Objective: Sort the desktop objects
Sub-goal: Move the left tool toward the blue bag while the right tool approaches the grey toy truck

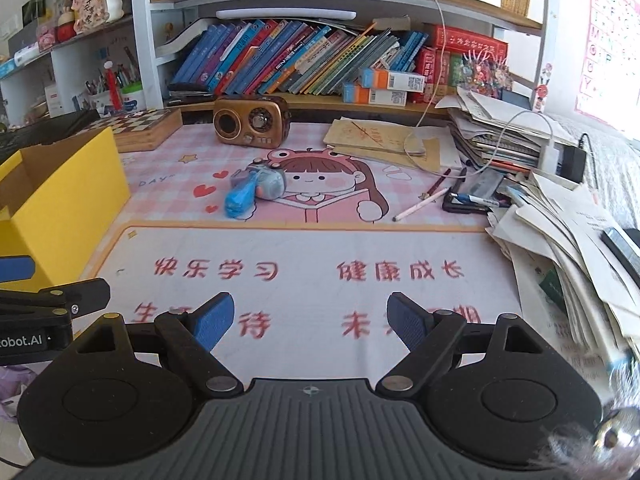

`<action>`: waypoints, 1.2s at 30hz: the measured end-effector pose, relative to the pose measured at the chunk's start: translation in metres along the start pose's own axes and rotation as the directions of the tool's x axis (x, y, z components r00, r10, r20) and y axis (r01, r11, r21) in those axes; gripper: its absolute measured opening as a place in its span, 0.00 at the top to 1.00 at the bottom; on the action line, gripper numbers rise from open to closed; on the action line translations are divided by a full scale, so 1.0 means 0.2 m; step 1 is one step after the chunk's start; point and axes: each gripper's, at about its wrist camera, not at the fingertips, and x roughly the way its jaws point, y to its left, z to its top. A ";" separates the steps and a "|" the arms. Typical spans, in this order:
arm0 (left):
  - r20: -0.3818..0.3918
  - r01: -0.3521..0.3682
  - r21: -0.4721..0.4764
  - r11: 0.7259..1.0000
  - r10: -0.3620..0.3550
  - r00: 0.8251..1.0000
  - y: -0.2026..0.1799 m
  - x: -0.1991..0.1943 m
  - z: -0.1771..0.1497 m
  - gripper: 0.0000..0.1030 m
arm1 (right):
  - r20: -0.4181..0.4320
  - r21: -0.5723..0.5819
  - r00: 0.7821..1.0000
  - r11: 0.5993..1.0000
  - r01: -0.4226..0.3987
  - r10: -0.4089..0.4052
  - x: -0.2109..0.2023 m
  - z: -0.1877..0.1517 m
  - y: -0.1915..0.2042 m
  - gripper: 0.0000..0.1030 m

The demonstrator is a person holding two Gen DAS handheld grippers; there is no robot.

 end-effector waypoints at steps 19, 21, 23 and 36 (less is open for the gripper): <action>-0.027 -0.066 -0.051 0.997 0.064 0.998 -0.16 0.31 0.19 0.11 | -0.016 -0.052 0.997 0.995 -0.080 0.079 0.36 0.23 -0.25 0.20; -0.022 -0.067 -0.048 0.997 0.066 0.998 -0.16 0.35 0.22 0.11 | -0.012 -0.058 0.996 0.995 -0.083 0.083 0.39 0.26 -0.25 0.20; -0.020 -0.069 -0.042 0.997 0.068 0.997 -0.17 0.38 0.25 0.11 | -0.008 -0.065 0.996 0.994 -0.089 0.089 0.43 0.29 -0.25 0.20; -0.028 -0.057 -0.007 0.998 0.057 0.998 -0.20 0.64 0.36 0.22 | 0.016 -0.084 0.992 0.989 -0.123 0.125 0.66 0.48 -0.25 0.22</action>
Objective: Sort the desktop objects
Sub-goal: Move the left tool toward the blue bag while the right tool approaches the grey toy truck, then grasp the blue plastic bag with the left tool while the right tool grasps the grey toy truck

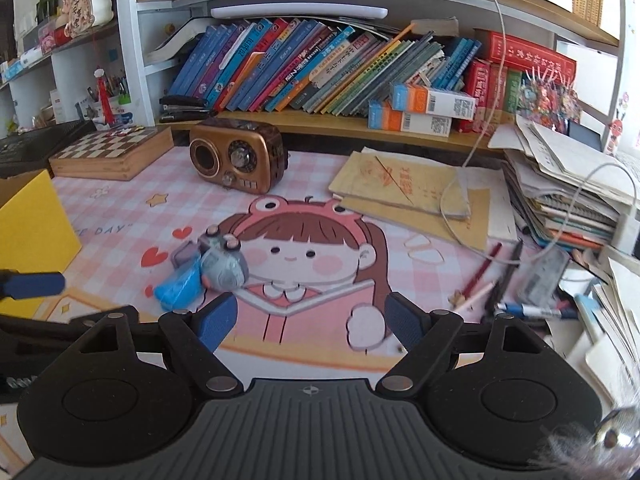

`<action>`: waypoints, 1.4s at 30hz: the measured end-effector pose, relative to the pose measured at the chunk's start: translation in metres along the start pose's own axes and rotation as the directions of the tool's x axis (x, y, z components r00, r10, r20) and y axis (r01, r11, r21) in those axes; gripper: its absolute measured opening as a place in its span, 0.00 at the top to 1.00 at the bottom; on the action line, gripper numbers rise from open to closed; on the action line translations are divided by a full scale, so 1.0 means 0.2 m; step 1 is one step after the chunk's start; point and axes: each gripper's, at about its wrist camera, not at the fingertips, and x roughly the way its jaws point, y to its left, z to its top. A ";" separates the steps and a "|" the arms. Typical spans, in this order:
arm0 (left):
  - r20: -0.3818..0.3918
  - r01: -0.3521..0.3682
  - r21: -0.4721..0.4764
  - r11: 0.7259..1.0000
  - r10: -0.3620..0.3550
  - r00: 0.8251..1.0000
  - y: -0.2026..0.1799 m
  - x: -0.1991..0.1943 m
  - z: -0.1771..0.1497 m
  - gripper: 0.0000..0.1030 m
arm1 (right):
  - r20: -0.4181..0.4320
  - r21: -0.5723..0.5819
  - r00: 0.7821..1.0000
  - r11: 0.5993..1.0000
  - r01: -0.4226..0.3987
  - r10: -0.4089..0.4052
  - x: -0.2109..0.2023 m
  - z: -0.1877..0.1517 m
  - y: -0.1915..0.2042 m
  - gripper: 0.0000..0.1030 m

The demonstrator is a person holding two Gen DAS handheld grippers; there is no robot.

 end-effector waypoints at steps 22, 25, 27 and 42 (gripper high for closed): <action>-0.042 0.056 0.014 0.998 -0.056 0.998 -0.01 0.29 0.08 0.52 | -0.040 -0.024 0.998 0.999 -0.041 0.040 0.22 0.09 0.03 0.22; -0.050 0.076 0.038 0.996 -0.074 0.996 -0.04 0.31 0.08 0.57 | -0.046 -0.029 0.998 0.999 -0.044 0.043 0.23 0.10 0.03 0.22; -0.056 0.083 0.050 0.995 -0.080 0.995 -0.06 0.33 0.08 0.64 | -0.050 -0.032 0.998 0.998 -0.048 0.046 0.24 0.10 0.04 0.22; -0.098 0.086 -0.003 0.996 -0.085 0.991 0.10 0.21 0.03 0.79 | -0.086 -0.085 0.990 0.989 -0.117 0.110 0.35 0.13 0.14 0.22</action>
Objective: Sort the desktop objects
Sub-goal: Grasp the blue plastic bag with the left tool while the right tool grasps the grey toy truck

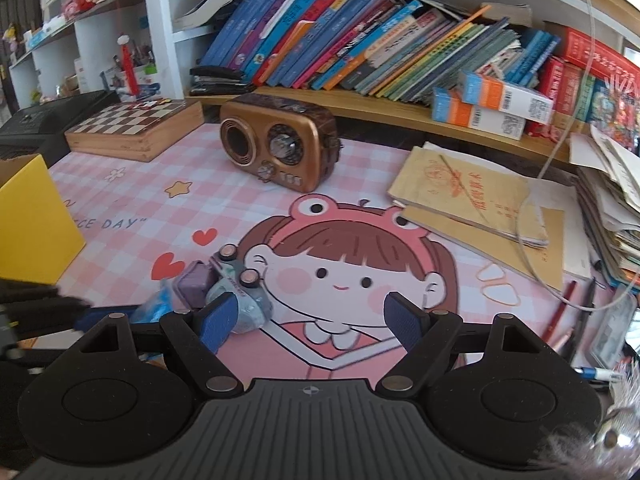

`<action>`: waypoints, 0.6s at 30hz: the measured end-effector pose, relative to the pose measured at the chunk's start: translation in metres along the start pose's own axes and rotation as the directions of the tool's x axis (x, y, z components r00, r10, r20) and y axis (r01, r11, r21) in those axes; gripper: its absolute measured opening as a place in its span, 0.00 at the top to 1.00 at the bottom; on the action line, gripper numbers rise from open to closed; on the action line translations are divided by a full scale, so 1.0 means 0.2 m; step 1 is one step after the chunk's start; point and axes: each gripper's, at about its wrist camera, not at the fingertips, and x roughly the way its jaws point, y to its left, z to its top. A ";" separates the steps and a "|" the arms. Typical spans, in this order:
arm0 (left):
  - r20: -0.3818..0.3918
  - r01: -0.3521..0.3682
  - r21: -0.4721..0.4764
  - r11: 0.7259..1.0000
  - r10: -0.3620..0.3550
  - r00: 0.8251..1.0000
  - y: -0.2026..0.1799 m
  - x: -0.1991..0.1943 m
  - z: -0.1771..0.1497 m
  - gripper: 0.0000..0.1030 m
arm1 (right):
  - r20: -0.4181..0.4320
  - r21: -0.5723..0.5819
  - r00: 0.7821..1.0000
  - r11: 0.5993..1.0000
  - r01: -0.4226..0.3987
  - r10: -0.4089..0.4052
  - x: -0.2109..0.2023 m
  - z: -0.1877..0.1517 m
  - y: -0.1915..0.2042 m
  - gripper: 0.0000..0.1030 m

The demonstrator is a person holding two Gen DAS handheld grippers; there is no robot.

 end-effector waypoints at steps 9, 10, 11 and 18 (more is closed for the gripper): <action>0.014 -0.040 -0.116 0.992 0.042 0.999 0.16 -0.18 -0.06 0.79 | -0.033 -0.071 0.998 0.996 -0.050 0.048 0.13 0.02 0.10 0.22; 0.016 -0.042 -0.122 0.992 0.044 0.999 0.17 -0.19 -0.06 0.79 | -0.038 -0.079 0.998 0.996 -0.051 0.048 0.15 0.02 0.11 0.23; 0.019 -0.044 -0.130 0.990 0.047 0.999 0.17 -0.21 -0.06 0.79 | -0.043 -0.086 0.998 0.995 -0.054 0.050 0.16 0.02 0.11 0.23; 0.035 -0.047 -0.166 0.985 0.054 0.998 0.20 -0.27 -0.09 0.79 | -0.080 -0.125 0.993 0.987 -0.099 0.089 0.23 0.01 0.16 0.35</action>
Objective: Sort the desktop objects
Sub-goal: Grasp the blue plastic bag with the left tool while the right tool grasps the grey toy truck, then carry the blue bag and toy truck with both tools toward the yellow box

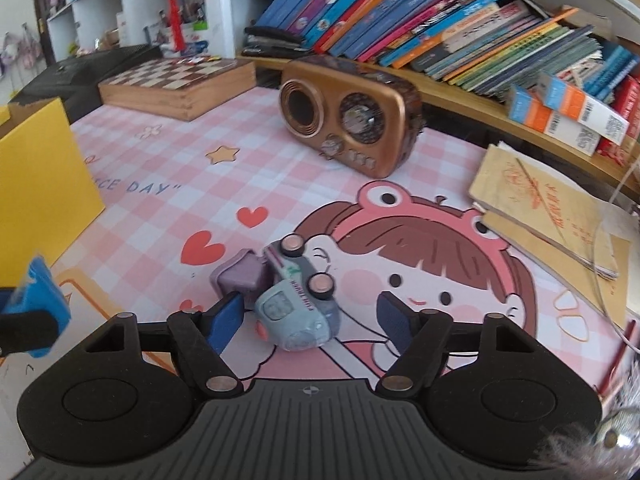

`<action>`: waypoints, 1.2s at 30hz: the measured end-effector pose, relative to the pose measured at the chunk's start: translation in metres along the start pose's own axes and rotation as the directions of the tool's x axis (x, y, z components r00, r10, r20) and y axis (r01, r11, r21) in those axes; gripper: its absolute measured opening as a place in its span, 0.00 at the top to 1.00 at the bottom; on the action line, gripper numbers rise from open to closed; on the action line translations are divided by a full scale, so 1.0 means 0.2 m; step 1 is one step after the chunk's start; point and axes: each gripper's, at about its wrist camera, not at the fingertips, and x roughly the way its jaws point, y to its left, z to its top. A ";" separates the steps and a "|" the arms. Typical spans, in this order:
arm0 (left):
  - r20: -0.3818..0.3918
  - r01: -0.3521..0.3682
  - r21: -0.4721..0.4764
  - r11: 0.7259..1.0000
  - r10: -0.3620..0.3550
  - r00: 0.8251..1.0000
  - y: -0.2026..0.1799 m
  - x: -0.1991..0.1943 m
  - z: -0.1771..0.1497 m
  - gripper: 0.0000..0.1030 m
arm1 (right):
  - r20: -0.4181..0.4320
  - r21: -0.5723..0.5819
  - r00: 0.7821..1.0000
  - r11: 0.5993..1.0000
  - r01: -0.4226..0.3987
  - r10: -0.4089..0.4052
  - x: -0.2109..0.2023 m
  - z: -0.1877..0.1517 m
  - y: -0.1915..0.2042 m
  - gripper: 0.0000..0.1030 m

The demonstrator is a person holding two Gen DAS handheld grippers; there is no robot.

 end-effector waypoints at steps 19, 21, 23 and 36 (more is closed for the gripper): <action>0.039 0.011 -0.003 1.000 -0.011 0.999 -0.04 -0.11 0.00 0.79 | 0.024 0.031 0.999 0.998 -0.050 0.049 -0.11 -0.04 0.01 0.61; 0.042 0.017 -0.003 1.000 -0.017 0.999 -0.05 -0.12 -0.01 0.79 | 0.032 0.047 0.998 0.998 -0.050 0.048 -0.15 -0.04 0.01 0.61; 0.048 0.024 -0.004 1.000 -0.023 0.999 -0.05 -0.14 -0.02 0.79 | 0.039 0.060 0.998 0.997 -0.050 0.047 -0.20 -0.05 0.01 0.61; 0.100 0.103 0.038 0.994 -0.106 0.989 -0.09 -0.31 -0.05 0.80 | 0.078 0.151 0.997 0.988 -0.021 0.009 -0.55 -0.20 0.07 0.61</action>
